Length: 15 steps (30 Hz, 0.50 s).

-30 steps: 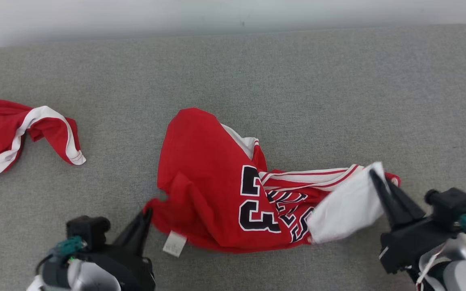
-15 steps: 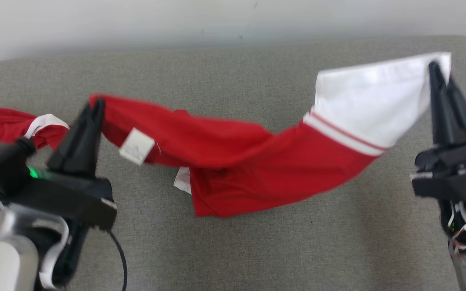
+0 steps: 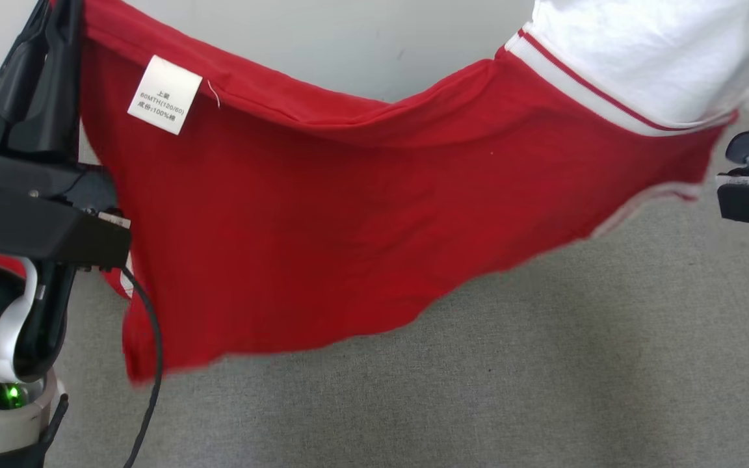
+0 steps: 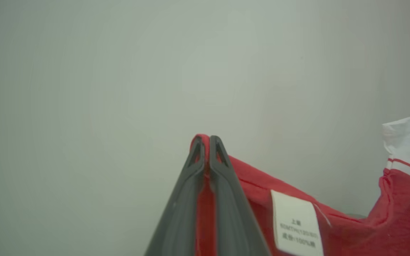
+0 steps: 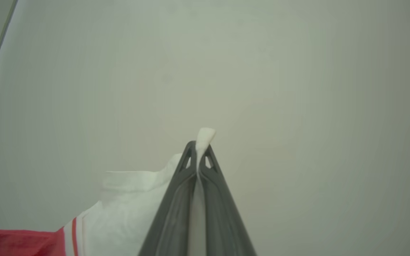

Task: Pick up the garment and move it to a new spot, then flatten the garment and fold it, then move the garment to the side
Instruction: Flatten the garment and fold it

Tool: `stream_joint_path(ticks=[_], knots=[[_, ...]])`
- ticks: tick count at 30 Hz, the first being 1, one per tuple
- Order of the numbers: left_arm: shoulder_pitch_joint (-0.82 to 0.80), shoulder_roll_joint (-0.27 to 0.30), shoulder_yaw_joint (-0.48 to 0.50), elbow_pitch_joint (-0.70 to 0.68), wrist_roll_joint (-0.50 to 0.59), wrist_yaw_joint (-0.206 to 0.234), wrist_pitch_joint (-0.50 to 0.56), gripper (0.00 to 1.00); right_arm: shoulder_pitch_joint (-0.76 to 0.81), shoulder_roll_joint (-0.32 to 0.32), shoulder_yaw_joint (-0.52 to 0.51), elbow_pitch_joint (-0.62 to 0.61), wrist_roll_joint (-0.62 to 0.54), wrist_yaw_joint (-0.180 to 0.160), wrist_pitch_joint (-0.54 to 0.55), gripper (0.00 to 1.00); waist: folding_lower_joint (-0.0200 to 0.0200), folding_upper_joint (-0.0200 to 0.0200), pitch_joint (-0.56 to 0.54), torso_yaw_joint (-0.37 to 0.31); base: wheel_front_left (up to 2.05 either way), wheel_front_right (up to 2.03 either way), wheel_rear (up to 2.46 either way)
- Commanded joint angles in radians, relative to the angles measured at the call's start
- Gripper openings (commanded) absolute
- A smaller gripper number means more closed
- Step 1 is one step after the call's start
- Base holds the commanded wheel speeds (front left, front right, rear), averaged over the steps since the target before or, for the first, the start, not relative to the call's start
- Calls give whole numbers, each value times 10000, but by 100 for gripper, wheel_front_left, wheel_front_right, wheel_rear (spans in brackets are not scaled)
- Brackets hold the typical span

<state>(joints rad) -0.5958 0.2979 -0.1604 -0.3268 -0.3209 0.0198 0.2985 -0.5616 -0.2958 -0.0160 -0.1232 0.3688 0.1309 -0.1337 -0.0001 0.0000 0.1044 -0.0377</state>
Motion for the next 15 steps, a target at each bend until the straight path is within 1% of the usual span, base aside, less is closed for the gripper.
stream_joint_path(ticks=[1,10,14,15], knots=[[-182,35,-60,-31,14,-30,97,0,-135,-102,9,-75,0,-3,106,0,1,0,-178,-20,0,0,0],[-432,-89,-222,188,-247,-27,433,0,-452,-263,205,-142,146,-3,574,0,1,0,-87,-85,0,0,0],[-681,-287,-338,761,-576,-116,504,0,-736,-340,483,273,255,-3,799,0,1,0,91,-88,0,0,0],[-1046,-419,-388,1240,-691,-201,497,0,-1108,-406,697,687,337,-3,898,0,1,0,231,-99,0,0,0]])
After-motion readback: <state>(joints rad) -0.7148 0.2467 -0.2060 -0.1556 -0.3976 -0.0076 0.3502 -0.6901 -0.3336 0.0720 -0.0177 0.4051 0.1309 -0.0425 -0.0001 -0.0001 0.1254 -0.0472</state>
